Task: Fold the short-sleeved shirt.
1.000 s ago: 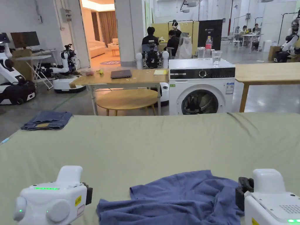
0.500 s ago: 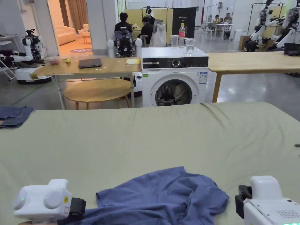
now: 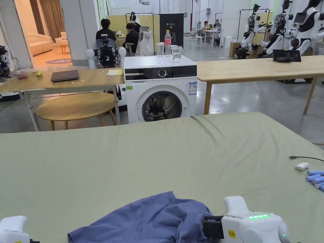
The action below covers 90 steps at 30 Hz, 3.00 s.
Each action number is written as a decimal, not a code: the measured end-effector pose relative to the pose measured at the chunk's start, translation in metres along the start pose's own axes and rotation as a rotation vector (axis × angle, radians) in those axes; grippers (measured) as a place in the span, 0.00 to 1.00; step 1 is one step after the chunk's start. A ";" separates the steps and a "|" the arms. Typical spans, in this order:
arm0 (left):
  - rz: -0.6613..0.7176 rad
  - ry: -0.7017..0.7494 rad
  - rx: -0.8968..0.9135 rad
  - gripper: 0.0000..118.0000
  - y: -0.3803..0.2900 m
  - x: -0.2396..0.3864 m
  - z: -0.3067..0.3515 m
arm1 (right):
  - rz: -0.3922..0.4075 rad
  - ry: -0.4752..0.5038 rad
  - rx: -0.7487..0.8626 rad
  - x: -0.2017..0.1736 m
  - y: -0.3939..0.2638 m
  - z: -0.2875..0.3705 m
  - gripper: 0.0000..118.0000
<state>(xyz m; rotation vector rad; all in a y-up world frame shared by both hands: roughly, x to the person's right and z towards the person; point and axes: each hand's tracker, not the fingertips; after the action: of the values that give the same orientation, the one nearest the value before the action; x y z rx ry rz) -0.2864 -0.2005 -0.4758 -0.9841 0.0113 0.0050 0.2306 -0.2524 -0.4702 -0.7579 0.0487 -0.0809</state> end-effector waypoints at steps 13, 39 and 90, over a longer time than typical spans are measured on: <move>-0.074 0.140 0.126 0.01 0.000 -0.007 0.030 | 0.077 0.053 -0.017 -0.023 -0.006 0.032 0.02; -0.008 0.209 0.683 0.01 0.168 -0.051 0.305 | 0.160 -0.131 0.647 -0.067 0.274 0.299 0.02; -0.032 -0.021 0.561 0.89 -0.131 0.033 0.193 | 0.133 0.035 0.385 -0.096 -0.060 0.253 0.99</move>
<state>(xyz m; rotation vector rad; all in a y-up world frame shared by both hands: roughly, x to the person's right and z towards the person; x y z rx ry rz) -0.2511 -0.1124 -0.2604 -0.4228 -0.0215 -0.0164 0.1498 -0.1140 -0.2439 -0.3674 0.1137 0.0232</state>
